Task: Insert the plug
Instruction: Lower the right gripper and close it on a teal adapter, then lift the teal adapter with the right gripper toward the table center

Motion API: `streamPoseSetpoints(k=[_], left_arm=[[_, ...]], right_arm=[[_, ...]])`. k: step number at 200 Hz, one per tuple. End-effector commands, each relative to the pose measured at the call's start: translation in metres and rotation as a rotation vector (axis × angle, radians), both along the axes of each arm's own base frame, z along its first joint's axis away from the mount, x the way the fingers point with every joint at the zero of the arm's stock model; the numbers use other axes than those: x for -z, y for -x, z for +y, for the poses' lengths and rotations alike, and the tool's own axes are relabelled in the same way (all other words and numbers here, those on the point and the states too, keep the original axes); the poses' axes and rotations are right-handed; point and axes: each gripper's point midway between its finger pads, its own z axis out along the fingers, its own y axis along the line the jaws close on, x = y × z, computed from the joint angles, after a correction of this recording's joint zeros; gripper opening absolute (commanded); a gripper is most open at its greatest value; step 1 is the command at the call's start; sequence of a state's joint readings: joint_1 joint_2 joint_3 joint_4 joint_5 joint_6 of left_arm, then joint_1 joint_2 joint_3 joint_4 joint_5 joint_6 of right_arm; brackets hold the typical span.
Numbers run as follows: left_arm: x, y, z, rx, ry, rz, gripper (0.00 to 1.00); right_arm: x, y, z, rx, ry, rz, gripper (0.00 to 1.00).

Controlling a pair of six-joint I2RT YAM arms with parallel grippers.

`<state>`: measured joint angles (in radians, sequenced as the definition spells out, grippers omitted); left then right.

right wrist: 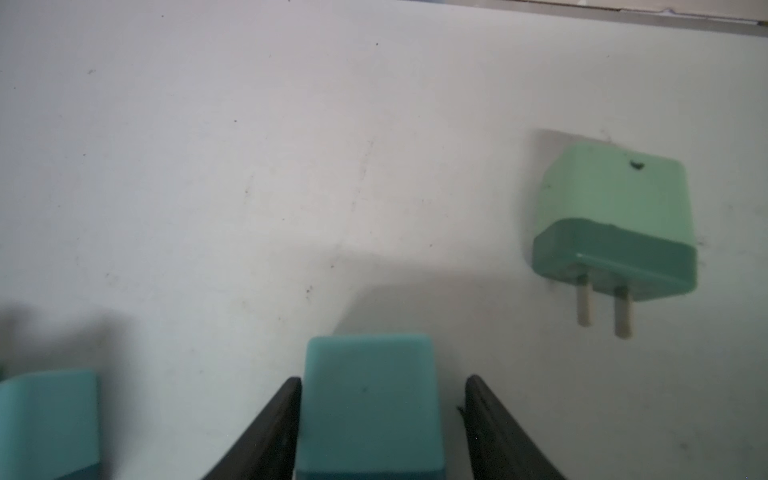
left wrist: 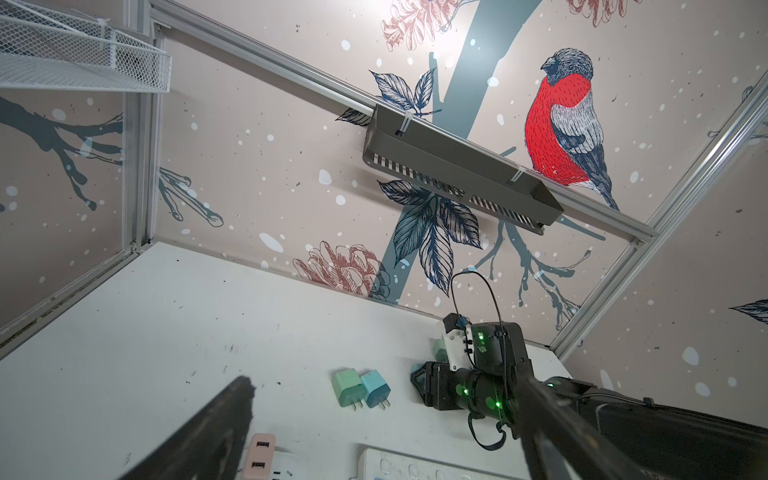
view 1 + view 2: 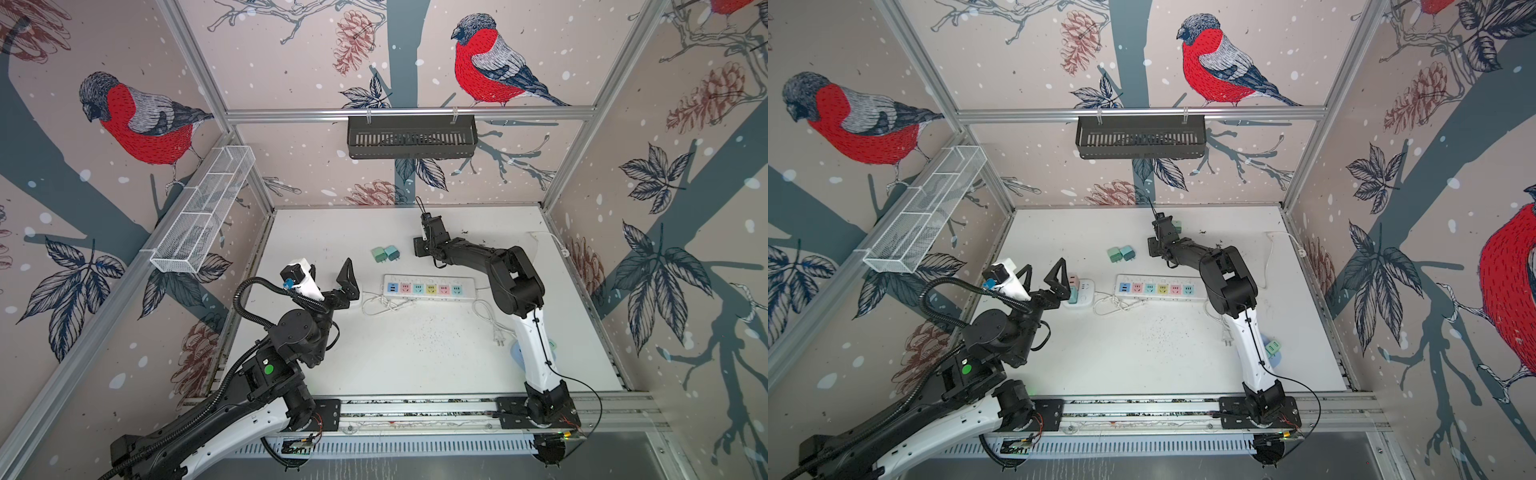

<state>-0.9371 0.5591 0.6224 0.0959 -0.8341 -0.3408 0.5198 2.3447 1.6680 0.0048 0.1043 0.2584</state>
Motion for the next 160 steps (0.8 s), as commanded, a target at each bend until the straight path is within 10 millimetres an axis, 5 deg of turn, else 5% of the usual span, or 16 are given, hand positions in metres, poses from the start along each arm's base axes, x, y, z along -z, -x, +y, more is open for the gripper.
streamPoseSetpoints(k=[1,63,108,160], left_arm=[[-0.008,-0.001,-0.001,0.002,0.025,-0.019,0.97],[-0.008,-0.001,-0.002,0.007,0.031,-0.021,0.97],[-0.01,0.002,-0.016,0.088,0.01,-0.042,0.97],[-0.012,0.003,-0.03,0.159,-0.004,-0.057,0.97]], right_arm=[[0.014,0.01,-0.006,0.014,0.062,0.039,0.53],[-0.008,0.023,0.0,-0.006,0.004,0.022,0.35],[-0.093,0.047,-0.005,-0.012,-0.098,-0.122,0.31],[-0.168,0.125,-0.026,-0.018,-0.172,-0.337,0.29]])
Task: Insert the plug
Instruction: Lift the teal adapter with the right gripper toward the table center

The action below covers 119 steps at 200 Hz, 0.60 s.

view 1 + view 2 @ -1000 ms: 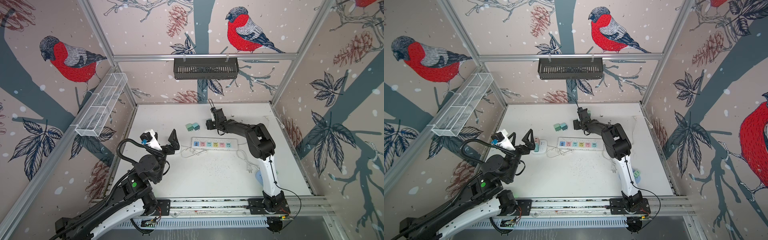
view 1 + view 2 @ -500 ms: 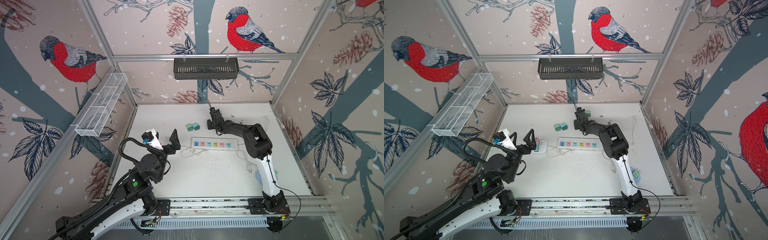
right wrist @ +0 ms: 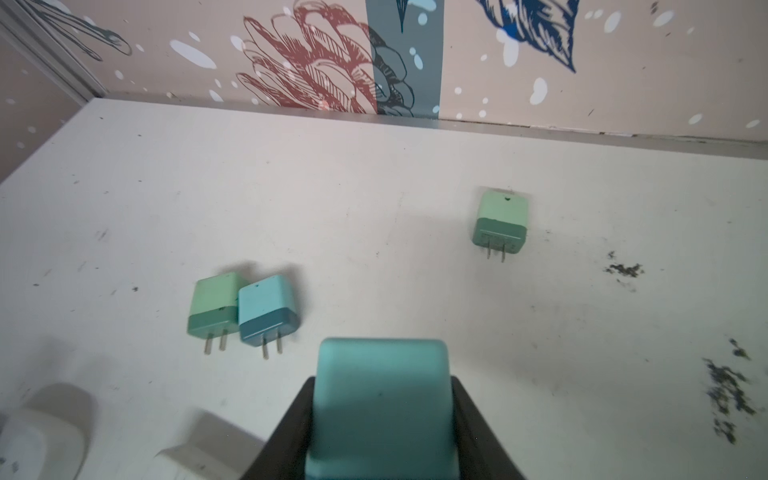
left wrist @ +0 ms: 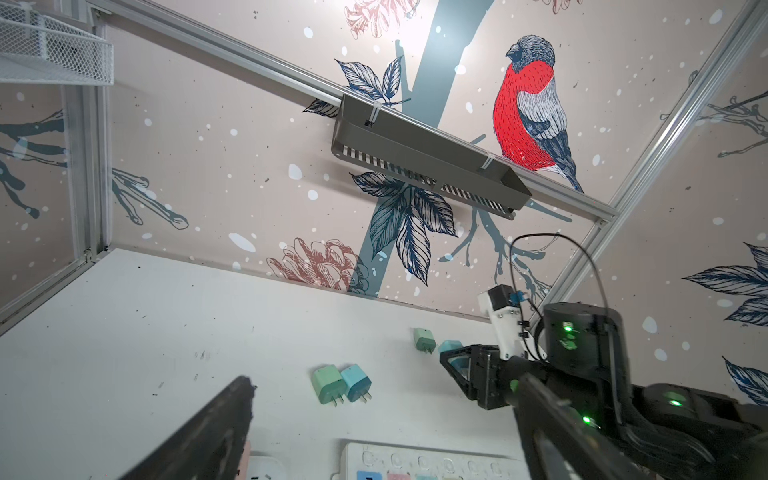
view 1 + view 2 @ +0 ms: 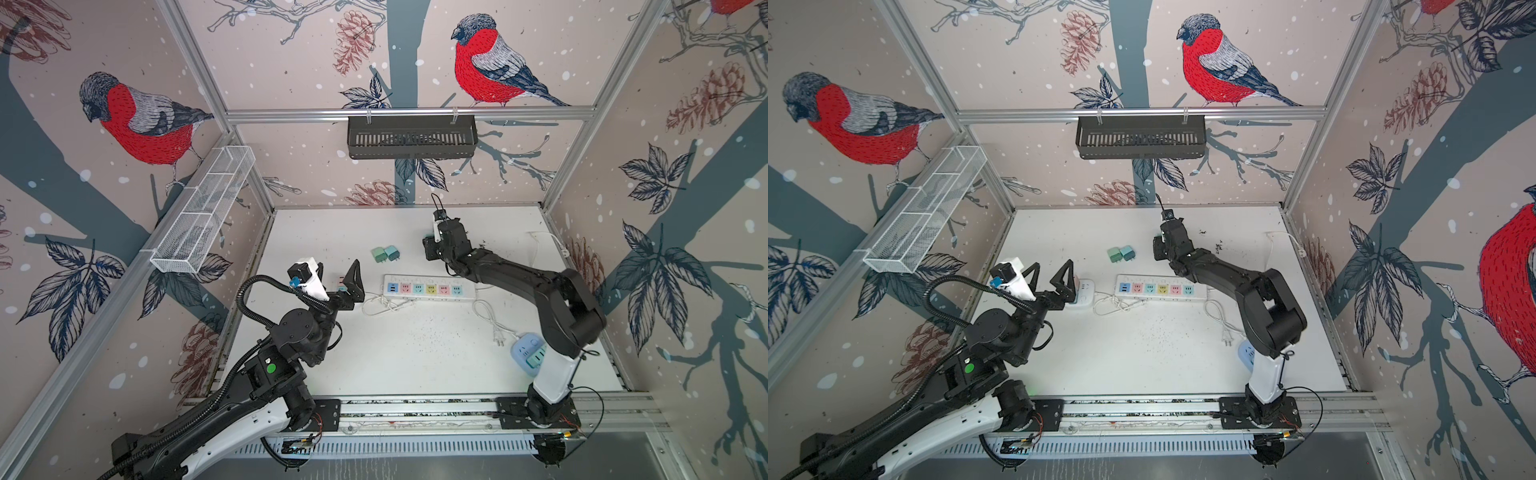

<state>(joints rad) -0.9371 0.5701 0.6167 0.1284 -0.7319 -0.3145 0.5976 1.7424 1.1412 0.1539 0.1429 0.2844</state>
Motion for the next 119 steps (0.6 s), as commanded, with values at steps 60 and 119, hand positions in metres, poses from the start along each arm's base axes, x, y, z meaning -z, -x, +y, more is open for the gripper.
streamPoseSetpoints(k=[60,119], left_arm=[[-0.01,-0.001,-0.066,0.265,-0.088,-0.055,0.97],[0.002,0.0,-0.125,0.486,-0.224,-0.031,0.98]], right_arm=[[-0.075,0.136,-0.044,-0.022,-0.16,-0.392,0.25],[-0.08,0.177,-0.072,-0.066,-0.203,-0.538,0.17]])
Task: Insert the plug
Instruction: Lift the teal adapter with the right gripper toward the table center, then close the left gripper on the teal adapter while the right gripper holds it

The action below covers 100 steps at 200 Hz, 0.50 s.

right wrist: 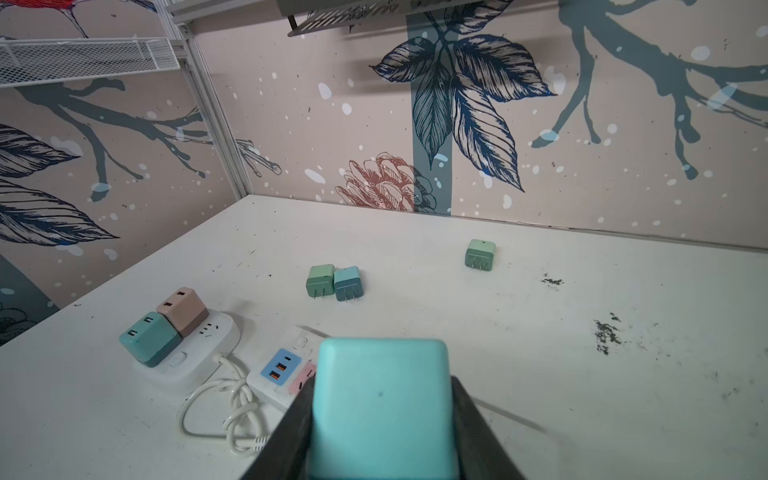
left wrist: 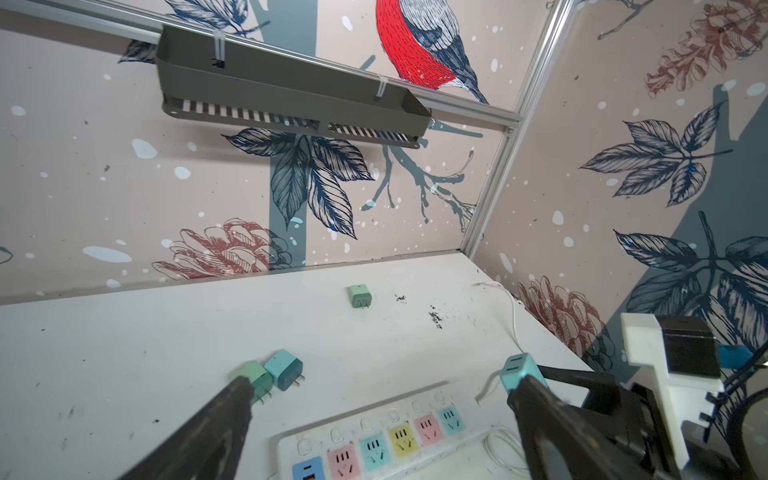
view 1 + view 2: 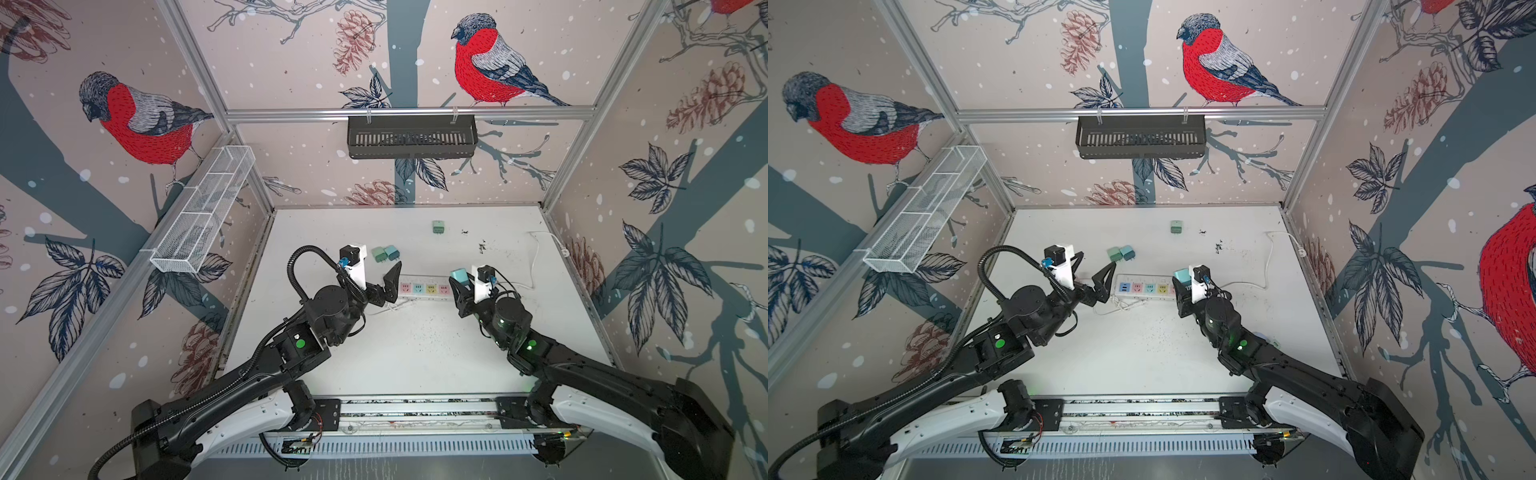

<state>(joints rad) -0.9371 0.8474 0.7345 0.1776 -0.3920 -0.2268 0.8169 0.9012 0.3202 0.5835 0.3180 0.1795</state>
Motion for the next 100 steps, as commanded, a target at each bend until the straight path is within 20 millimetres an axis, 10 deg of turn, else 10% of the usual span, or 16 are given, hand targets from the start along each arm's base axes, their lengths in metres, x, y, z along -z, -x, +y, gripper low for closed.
streamPoseSetpoints(k=[1,100], left_arm=[[-0.005,0.012,-0.025,0.154,-0.036,-0.049,0.98],[0.006,0.045,-0.068,0.463,-0.107,-0.078,0.97]], right_arm=[[-0.024,0.006,-0.008,0.012,-0.051,-0.117,0.17],[-0.048,0.064,0.011,-0.267,0.061,-0.457,0.05]])
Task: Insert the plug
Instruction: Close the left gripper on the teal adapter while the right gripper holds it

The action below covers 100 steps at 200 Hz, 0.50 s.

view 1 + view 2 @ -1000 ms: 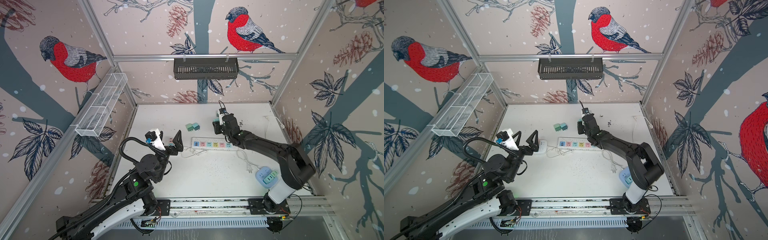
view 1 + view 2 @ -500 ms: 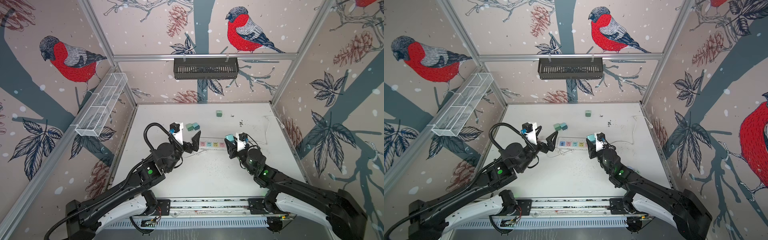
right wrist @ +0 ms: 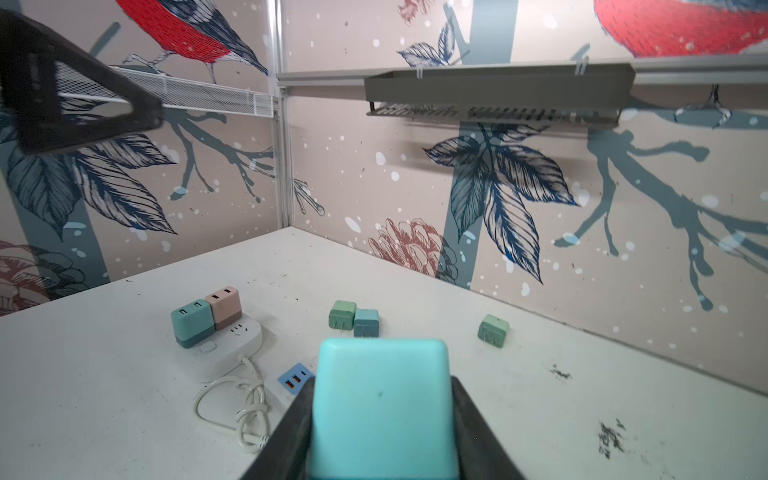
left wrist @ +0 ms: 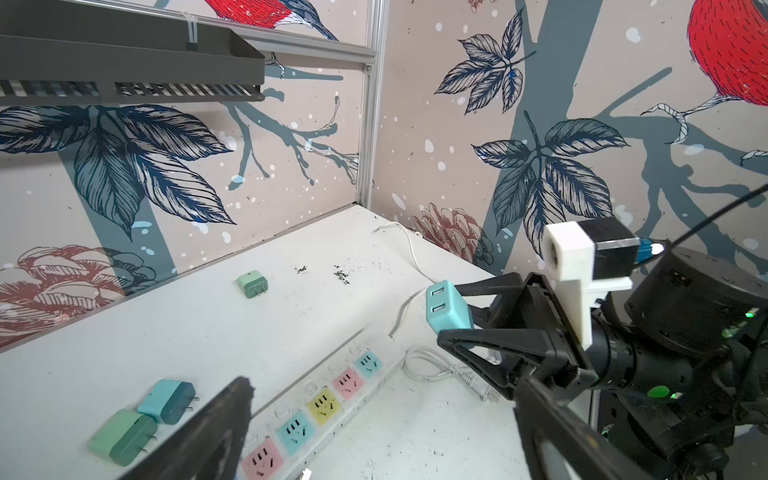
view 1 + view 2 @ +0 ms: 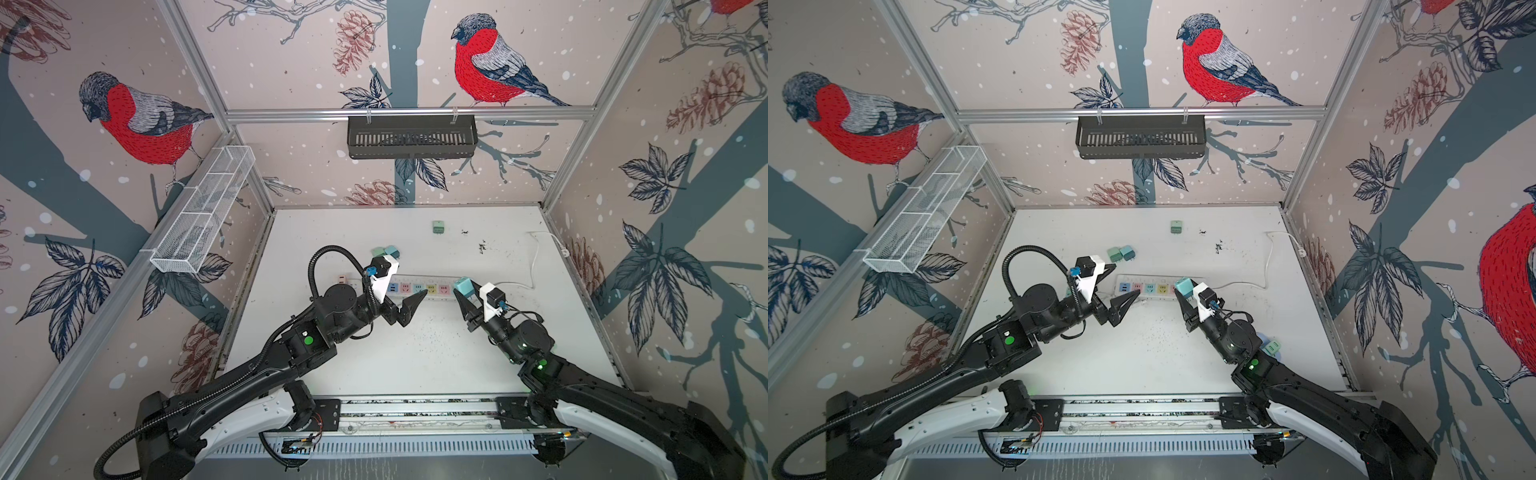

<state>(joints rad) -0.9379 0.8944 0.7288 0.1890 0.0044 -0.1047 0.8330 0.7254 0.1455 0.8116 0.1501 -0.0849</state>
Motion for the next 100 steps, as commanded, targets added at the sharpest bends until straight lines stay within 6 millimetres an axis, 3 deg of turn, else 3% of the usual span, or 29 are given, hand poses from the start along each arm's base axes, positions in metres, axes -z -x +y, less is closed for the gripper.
streamPoseSetpoints(k=[1,43,100], left_arm=[[-0.01,0.006,-0.01,0.065,0.01,-0.027,0.97],[-0.004,0.013,-0.032,0.171,-0.016,0.036,0.85],[0.01,0.009,-0.051,0.214,-0.054,0.092,0.82]], right_arm=[[-0.024,0.021,0.01,-0.1,0.007,-0.151,0.05],[-0.023,0.04,0.026,-0.17,0.098,-0.244,0.06],[-0.031,0.048,0.043,-0.178,0.14,-0.313,0.05]])
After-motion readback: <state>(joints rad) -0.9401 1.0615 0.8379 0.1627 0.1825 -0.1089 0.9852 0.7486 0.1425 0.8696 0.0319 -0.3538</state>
